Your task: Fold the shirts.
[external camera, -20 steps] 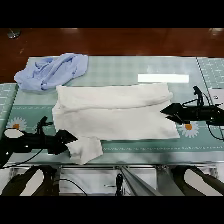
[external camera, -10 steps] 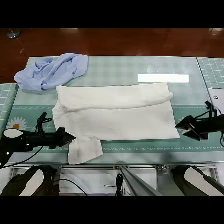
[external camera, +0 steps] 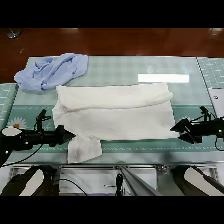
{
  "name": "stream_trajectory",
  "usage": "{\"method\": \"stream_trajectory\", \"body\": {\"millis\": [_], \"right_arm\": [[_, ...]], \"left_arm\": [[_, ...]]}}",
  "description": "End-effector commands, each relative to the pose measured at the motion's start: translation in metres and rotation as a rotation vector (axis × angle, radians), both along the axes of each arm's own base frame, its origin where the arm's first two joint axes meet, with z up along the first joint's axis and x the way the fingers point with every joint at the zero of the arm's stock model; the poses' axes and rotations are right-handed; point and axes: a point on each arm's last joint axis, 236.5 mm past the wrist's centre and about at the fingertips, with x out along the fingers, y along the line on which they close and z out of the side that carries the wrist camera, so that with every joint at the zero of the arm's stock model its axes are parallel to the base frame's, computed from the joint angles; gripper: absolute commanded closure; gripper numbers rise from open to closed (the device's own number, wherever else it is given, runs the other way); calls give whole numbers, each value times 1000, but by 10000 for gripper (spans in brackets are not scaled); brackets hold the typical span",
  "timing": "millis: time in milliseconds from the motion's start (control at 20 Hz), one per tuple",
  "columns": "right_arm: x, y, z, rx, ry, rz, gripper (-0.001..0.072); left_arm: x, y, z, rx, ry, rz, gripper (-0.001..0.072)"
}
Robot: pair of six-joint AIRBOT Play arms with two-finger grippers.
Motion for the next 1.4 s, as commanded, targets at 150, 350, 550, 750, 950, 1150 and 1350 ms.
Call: {"method": "stream_trajectory", "body": {"millis": [150,350,550,750,950,1150,1350], "right_arm": [[35,35,5,65,-133,94,687],[67,19,43,45,-213,119,687],[120,15,88,6,-364,133,687],[176,27,87,35,-413,161,687],[231,27,83,104,-417,102,687],[271,16,77,109,-428,76,687],[287,16,58,132,-406,57,664]], "left_arm": [[3,0,4,-4,-10,-8,679],[40,10,46,19,-129,-43,680],[106,49,76,148,-199,68,680],[157,44,66,132,-153,11,680],[212,40,49,113,-101,2,680],[254,45,38,96,-76,10,680],[262,38,21,77,-40,-30,680]]}}
